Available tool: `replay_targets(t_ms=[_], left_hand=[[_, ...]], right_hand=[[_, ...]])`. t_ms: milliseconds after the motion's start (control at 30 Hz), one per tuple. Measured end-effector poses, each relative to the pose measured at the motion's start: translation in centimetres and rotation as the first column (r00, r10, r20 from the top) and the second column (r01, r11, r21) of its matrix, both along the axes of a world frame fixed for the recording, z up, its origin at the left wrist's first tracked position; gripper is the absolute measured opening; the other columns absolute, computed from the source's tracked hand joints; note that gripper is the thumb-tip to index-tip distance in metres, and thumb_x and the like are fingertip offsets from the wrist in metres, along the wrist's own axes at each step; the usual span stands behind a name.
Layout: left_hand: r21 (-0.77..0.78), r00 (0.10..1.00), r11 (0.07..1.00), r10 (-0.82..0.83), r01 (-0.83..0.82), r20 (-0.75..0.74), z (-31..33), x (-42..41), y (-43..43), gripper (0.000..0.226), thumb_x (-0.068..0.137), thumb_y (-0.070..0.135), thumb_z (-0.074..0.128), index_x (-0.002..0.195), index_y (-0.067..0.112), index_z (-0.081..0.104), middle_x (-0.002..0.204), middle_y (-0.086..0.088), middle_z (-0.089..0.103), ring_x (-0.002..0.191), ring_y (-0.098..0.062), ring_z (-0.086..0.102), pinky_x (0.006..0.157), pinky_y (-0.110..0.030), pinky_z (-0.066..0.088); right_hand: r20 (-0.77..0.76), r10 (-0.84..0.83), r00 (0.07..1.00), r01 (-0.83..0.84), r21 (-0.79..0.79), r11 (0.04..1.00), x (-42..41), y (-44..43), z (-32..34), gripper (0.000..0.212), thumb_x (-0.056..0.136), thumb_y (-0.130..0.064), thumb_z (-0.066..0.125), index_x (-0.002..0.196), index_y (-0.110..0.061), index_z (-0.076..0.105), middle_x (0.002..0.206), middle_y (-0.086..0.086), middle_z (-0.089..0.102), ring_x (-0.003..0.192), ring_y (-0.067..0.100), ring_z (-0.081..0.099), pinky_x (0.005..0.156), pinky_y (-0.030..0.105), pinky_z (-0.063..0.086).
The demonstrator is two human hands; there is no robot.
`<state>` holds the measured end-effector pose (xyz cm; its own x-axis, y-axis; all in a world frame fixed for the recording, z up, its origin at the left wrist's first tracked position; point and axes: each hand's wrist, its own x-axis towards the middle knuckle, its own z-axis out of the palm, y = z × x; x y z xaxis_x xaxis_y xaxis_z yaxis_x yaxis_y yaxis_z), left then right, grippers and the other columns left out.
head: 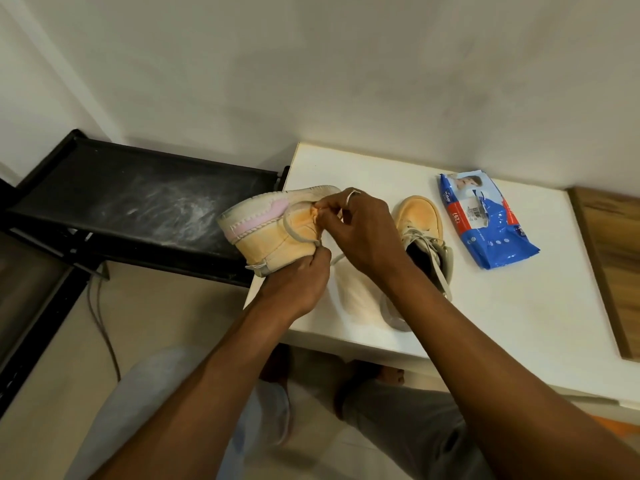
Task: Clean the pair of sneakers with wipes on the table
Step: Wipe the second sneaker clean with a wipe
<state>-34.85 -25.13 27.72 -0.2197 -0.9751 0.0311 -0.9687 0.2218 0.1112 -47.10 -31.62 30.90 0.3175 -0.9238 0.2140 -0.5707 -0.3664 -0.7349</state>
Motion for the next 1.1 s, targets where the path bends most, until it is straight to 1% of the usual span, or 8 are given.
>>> replay_targets(t_ms=[167, 300, 467, 600, 667, 800, 933, 1100], left_hand=[[0.102, 0.997, 0.994, -0.027, 0.035, -0.075, 1.1, -0.9, -0.3, 0.048, 0.11, 0.018, 0.03, 0.157, 0.009, 0.022, 0.157, -0.015, 0.037, 0.139, -0.026, 0.04, 0.109, -0.031, 0.03], [0.052, 0.999, 0.998, -0.041, 0.042, -0.031, -0.1, 0.0, -0.2, 0.051, 0.111, 0.028, 0.02, 0.153, 0.004, 0.036, 0.154, -0.02, 0.042, 0.14, -0.038, 0.04, 0.113, -0.046, 0.031], [-0.05, 0.993, 0.998, -0.03, 0.025, -0.117, 0.2, 0.0, 0.0, 0.022, 0.075, -0.002, 0.049, 0.073, -0.013, 0.068, 0.062, -0.027, 0.066, 0.047, -0.04, 0.064, 0.042, -0.041, 0.054], [0.246, 0.971, 0.969, 0.078, -0.021, -0.225, 1.3, 0.2, -0.1, 0.009, 0.078, -0.004, 0.075, 0.081, -0.007, 0.067, 0.073, -0.023, 0.067, 0.057, -0.037, 0.064, 0.052, -0.037, 0.055], [0.161, 0.976, 0.984, 0.101, -0.07, -0.191, 0.7, -0.2, 0.0, 0.025, 0.062, -0.007, 0.087, 0.072, -0.001, 0.065, 0.062, -0.018, 0.064, 0.047, -0.029, 0.059, 0.044, -0.03, 0.049], [0.249, 0.965, 0.96, 0.178, -0.127, -0.194, 1.5, -0.5, -0.2, 0.036, 0.105, 0.008, 0.045, 0.14, 0.0, 0.049, 0.14, -0.024, 0.055, 0.126, -0.033, 0.055, 0.104, -0.036, 0.042], [0.203, 0.999, 0.979, 0.04, -0.034, -0.024, 2.1, -0.4, 0.1, 0.036, 0.067, 0.006, 0.091, 0.095, -0.003, 0.071, 0.088, -0.022, 0.072, 0.073, -0.032, 0.072, 0.061, -0.035, 0.058], [0.376, 0.99, 0.918, 0.142, -0.124, -0.02, 1.4, -0.8, 0.0, 0.045, 0.111, 0.022, 0.026, 0.155, 0.01, 0.026, 0.16, -0.015, 0.032, 0.144, -0.029, 0.034, 0.114, -0.033, 0.026]], right_hand=[[0.043, 0.263, 0.964, -0.263, -0.018, 0.965, 0.5, 1.4, 1.1, 0.017, 0.093, -0.024, 0.064, 0.105, -0.017, 0.074, 0.095, -0.008, 0.069, 0.082, 0.003, 0.058, 0.07, 0.013, 0.046], [0.007, 0.197, 0.98, -0.197, -0.01, 0.98, -0.2, 0.4, 1.0, 0.014, 0.092, -0.024, 0.066, 0.101, -0.019, 0.075, 0.09, -0.011, 0.065, 0.077, -0.003, 0.052, 0.068, 0.014, 0.039], [-0.05, 0.382, 0.923, -0.385, -0.062, 0.921, -0.5, 1.3, 1.8, 0.015, 0.092, -0.016, 0.066, 0.104, -0.014, 0.075, 0.102, -0.001, 0.069, 0.091, 0.006, 0.056, 0.075, 0.008, 0.043], [-0.13, 0.281, 0.951, -0.293, -0.084, 0.952, -0.9, 0.3, 1.2, 0.016, 0.09, -0.016, 0.069, 0.104, -0.018, 0.076, 0.102, -0.002, 0.07, 0.094, 0.015, 0.06, 0.079, 0.03, 0.052], [-0.125, 0.283, 0.951, -0.295, -0.087, 0.952, -1.1, 0.6, 1.2, 0.016, 0.089, -0.015, 0.069, 0.103, -0.017, 0.077, 0.101, -0.001, 0.07, 0.095, 0.016, 0.061, 0.079, 0.035, 0.054], [-0.189, 0.414, 0.89, -0.443, -0.154, 0.883, -0.3, 1.9, 1.7, 0.018, 0.09, -0.018, 0.067, 0.107, -0.017, 0.076, 0.108, 0.002, 0.069, 0.098, 0.017, 0.062, 0.079, 0.028, 0.053], [-0.212, 0.262, 0.941, -0.308, -0.222, 0.925, -0.3, 1.2, 1.5, 0.018, 0.09, -0.018, 0.068, 0.105, -0.018, 0.077, 0.106, 0.0, 0.068, 0.096, 0.018, 0.061, 0.074, 0.035, 0.055], [-0.312, 0.403, 0.86, -0.483, -0.246, 0.841, 0.3, 2.5, 1.7, 0.018, 0.088, -0.018, 0.07, 0.105, -0.017, 0.077, 0.11, 0.002, 0.068, 0.097, 0.017, 0.062, 0.077, 0.027, 0.053]])
